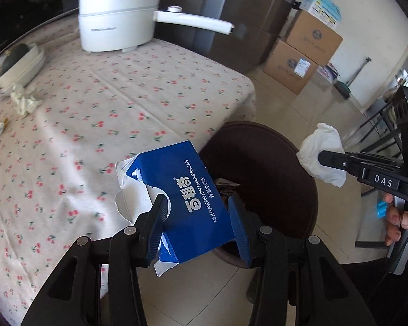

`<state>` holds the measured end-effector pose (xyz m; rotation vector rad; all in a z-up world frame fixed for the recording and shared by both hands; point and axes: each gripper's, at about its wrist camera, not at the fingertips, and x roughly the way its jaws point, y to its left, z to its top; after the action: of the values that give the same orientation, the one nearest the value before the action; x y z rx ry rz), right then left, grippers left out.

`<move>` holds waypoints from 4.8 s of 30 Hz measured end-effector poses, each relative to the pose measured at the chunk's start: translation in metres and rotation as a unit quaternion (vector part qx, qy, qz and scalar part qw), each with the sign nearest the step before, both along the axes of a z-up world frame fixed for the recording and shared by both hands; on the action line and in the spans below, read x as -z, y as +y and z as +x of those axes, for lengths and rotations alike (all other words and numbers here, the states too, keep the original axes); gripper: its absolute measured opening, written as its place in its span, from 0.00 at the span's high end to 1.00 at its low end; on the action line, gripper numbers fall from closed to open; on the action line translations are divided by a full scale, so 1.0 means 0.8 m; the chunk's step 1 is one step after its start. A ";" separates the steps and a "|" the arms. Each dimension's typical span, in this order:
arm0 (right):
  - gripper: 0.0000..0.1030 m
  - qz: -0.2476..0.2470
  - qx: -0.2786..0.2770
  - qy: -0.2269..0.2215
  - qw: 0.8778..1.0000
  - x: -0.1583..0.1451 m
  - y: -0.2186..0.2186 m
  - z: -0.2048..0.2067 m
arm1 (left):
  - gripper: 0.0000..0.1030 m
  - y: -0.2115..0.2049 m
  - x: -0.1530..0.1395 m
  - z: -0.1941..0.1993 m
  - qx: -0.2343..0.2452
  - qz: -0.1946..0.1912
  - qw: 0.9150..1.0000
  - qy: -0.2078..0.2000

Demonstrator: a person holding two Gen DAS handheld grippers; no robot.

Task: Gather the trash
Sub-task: 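Carry the tissue box and tissue over the bin and open both tools, then move both open tools back over the table toward the crumpled paper, then grasp the crumpled paper with the right tool while the left tool grasps the foil, then carry the foil and crumpled paper over the brown bin with both tools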

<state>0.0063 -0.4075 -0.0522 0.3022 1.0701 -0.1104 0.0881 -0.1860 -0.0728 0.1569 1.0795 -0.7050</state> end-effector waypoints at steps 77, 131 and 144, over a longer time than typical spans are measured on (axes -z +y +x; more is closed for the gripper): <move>0.72 0.046 -0.210 -0.055 0.975 0.088 0.404 0.448 | 0.66 0.409 0.065 0.334 -0.245 0.075 0.965 -0.058; 0.77 0.026 -0.104 -0.041 0.993 -0.035 0.123 0.055 | 1.00 0.145 -0.057 0.053 -0.132 -0.012 0.990 -0.044; 0.77 0.004 -0.048 -0.019 0.999 -0.007 0.037 -0.001 | 1.00 0.054 -0.033 0.017 -0.053 -0.011 0.998 -0.021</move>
<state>0.0055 -0.3780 -0.0463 0.2595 1.0464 -0.0146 0.1016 -0.1430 -0.0464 0.0936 1.0321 -0.6161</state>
